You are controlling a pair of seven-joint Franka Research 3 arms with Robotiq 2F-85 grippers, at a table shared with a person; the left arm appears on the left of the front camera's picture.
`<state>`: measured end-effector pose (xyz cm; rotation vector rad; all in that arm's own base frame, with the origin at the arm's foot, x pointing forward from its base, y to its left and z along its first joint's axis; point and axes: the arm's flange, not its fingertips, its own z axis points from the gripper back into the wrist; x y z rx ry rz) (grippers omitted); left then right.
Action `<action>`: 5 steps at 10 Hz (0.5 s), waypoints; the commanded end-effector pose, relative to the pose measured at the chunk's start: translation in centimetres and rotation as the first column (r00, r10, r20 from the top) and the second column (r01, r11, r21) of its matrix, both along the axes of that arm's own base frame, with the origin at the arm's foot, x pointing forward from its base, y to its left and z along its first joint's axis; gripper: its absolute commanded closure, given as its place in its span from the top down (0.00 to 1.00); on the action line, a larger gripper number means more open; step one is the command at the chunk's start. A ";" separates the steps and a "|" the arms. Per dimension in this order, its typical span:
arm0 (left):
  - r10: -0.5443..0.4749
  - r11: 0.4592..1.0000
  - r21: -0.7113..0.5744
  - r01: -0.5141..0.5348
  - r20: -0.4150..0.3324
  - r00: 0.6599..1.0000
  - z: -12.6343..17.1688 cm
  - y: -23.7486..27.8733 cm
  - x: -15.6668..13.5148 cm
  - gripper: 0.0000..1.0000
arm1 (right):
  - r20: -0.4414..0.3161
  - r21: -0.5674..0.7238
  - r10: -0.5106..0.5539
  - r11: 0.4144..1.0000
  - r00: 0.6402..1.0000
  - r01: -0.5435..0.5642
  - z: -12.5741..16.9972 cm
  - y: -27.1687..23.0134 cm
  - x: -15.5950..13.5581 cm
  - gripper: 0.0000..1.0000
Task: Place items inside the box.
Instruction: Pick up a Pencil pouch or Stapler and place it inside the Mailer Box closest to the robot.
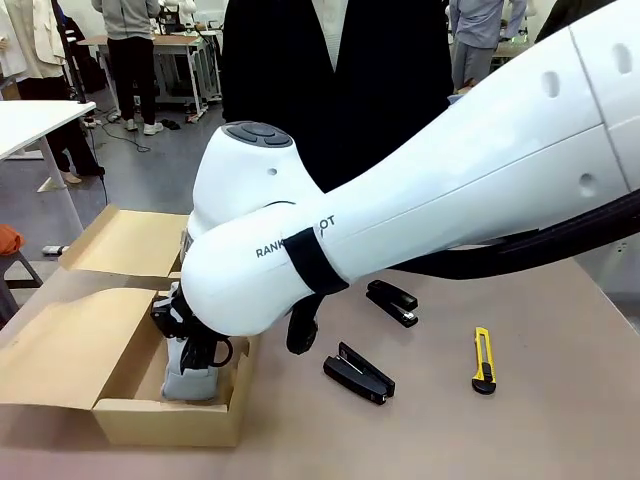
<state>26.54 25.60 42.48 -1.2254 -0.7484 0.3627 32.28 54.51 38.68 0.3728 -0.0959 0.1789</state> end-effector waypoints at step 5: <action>0.002 1.000 -0.003 -0.002 0.030 1.000 0.0 0.0 0.0 1.00 | -0.044 -0.055 -0.061 0.997 0.997 0.058 -3.5 0.8 -0.1 0.08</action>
